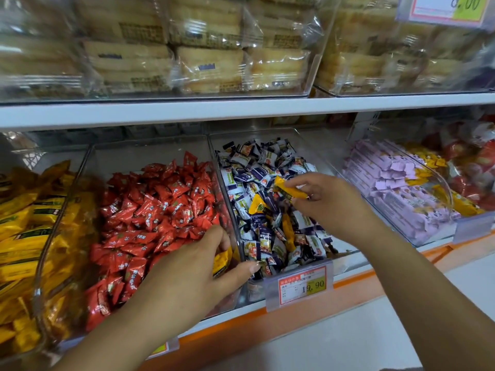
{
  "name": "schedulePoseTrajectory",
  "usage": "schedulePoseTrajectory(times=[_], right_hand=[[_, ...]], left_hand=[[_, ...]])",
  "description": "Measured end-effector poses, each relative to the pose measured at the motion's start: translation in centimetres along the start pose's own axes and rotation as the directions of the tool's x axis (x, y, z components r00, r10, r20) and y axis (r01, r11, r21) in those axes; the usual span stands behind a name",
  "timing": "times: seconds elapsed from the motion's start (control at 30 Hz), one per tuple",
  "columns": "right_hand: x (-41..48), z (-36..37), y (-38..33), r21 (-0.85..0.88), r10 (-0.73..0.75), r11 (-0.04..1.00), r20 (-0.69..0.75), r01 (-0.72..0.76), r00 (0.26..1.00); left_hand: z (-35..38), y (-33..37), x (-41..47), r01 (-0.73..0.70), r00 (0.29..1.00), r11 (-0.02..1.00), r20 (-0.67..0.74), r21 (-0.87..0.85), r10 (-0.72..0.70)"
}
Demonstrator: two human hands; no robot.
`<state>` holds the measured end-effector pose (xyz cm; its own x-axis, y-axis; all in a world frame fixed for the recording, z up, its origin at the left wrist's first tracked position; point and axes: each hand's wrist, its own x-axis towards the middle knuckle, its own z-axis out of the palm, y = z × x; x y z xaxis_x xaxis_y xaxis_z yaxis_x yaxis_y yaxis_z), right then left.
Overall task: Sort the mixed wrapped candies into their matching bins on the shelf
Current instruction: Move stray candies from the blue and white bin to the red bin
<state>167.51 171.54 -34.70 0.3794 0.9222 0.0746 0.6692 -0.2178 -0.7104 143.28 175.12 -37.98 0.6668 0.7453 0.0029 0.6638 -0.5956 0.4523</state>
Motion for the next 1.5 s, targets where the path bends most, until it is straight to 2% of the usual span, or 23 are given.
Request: schedulePoseTrajectory(times=[0.1,0.2,0.33,0.43,0.6,0.9,1.03,1.13,1.37,1.43,1.5], right_hand=[[-0.4,-1.8,-0.1,0.045,0.046,0.998,0.070,-0.050,0.996],[-0.8,-1.5,0.4,-0.045,0.111,0.993,0.159,-0.105,0.981],[-1.0,0.8,0.8,-0.255,0.069,0.967,0.207,-0.014,0.976],[-0.9,2.3,1.0,-0.289,0.042,0.957,0.199,0.017,0.979],[-0.6,2.7,1.4,-0.113,0.059,0.993,0.115,-0.046,0.992],[-1.1,1.2,0.8,0.087,0.030,0.995,0.101,-0.038,0.994],[-1.0,0.7,0.7,0.190,0.014,0.981,0.100,-0.033,0.995],[-0.9,0.7,0.8,0.199,-0.022,0.980,0.079,0.006,0.997],[-1.4,0.9,0.8,0.060,-0.145,0.988,0.113,0.139,0.983],[-1.4,0.6,0.6,0.099,-0.125,0.988,0.084,0.116,0.989],[-1.5,0.1,0.2,0.222,-0.083,0.972,0.023,0.076,0.996]], left_hand=[[-0.1,0.0,0.0,0.015,1.000,1.000,0.010,-0.008,-0.014],[-0.1,-0.1,0.2,0.006,1.000,1.000,0.002,0.001,-0.006],[-0.1,-0.1,0.3,-0.005,1.000,1.000,-0.009,-0.008,0.005],[0.0,-0.1,0.1,0.000,1.000,1.000,-0.008,0.007,0.000],[-0.1,-0.1,0.0,0.002,1.000,1.000,-0.009,-0.004,-0.002],[-0.3,0.1,-0.2,0.013,1.000,1.000,-0.017,-0.011,-0.013],[-0.3,-0.1,-0.2,0.005,0.999,0.994,-0.051,-0.107,-0.011],[-0.4,-0.1,-0.2,-0.007,0.995,0.980,-0.095,-0.198,-0.012],[-0.4,-0.1,-0.3,-0.044,0.983,0.973,-0.183,-0.225,0.002],[-0.5,-0.1,-0.4,-0.052,0.979,0.969,-0.205,-0.242,0.001],[-0.6,0.0,-0.5,-0.055,0.976,0.967,-0.220,-0.248,-0.001]])
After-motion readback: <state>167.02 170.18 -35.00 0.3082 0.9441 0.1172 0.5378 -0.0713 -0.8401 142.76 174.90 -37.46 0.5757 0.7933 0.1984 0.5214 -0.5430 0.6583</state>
